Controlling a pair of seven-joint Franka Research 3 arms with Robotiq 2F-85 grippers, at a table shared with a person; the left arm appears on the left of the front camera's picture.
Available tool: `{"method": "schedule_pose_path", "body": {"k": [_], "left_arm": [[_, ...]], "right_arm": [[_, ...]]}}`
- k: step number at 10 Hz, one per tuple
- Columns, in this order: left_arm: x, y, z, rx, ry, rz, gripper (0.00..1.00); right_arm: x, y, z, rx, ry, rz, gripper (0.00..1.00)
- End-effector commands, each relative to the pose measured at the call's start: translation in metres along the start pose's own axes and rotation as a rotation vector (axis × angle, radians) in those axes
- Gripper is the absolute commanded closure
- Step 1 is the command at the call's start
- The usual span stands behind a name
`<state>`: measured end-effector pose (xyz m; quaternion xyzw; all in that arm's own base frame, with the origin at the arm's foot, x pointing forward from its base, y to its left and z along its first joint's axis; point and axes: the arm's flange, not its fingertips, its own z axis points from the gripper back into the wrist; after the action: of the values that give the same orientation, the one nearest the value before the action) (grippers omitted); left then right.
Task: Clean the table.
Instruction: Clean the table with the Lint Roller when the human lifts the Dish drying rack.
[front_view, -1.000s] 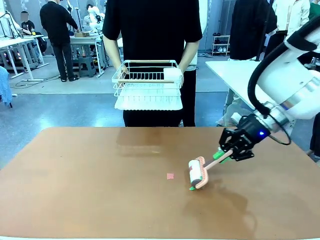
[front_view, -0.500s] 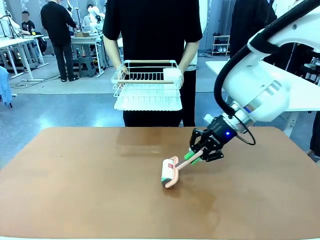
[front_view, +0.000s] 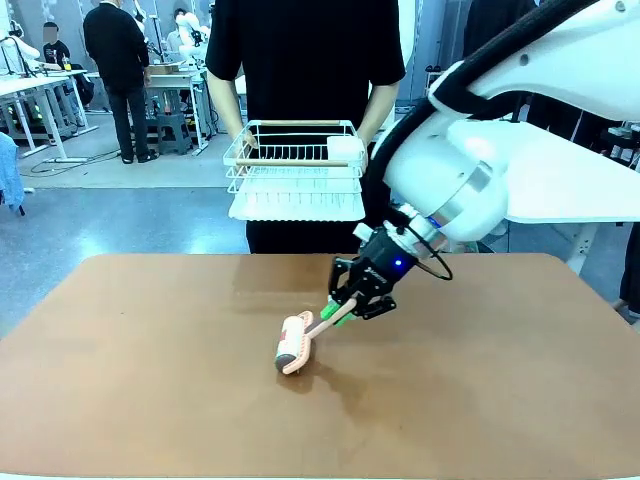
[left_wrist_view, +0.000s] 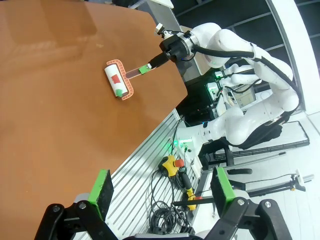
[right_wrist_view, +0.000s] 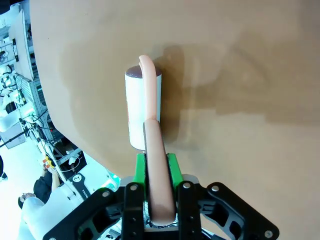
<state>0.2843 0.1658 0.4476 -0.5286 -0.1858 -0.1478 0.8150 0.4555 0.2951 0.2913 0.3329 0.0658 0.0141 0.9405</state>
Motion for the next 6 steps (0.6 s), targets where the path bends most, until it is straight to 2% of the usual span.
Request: {"method": "schedule_pose_path", "body": {"k": [1, 3, 5, 6], "left_arm": [[-0.002, -0.002, 0.002, -0.014, -0.016, -0.016, 0.0], [-0.002, -0.002, 0.002, -0.014, -0.016, -0.016, 0.0], [-0.002, -0.002, 0.002, -0.014, -0.016, -0.016, 0.0], [-0.002, -0.002, 0.002, -0.014, -0.016, -0.016, 0.0]], "right_arm": [[-0.004, -0.012, -0.061, -0.134, 0.084, -0.01, 0.79], [-0.006, 0.01, -0.057, -0.097, 0.057, 0.019, 0.79], [-0.01, 0.027, -0.03, -0.088, 0.005, 0.045, 0.79], [-0.013, 0.033, -0.016, -0.072, 0.021, 0.04, 0.79]]}}
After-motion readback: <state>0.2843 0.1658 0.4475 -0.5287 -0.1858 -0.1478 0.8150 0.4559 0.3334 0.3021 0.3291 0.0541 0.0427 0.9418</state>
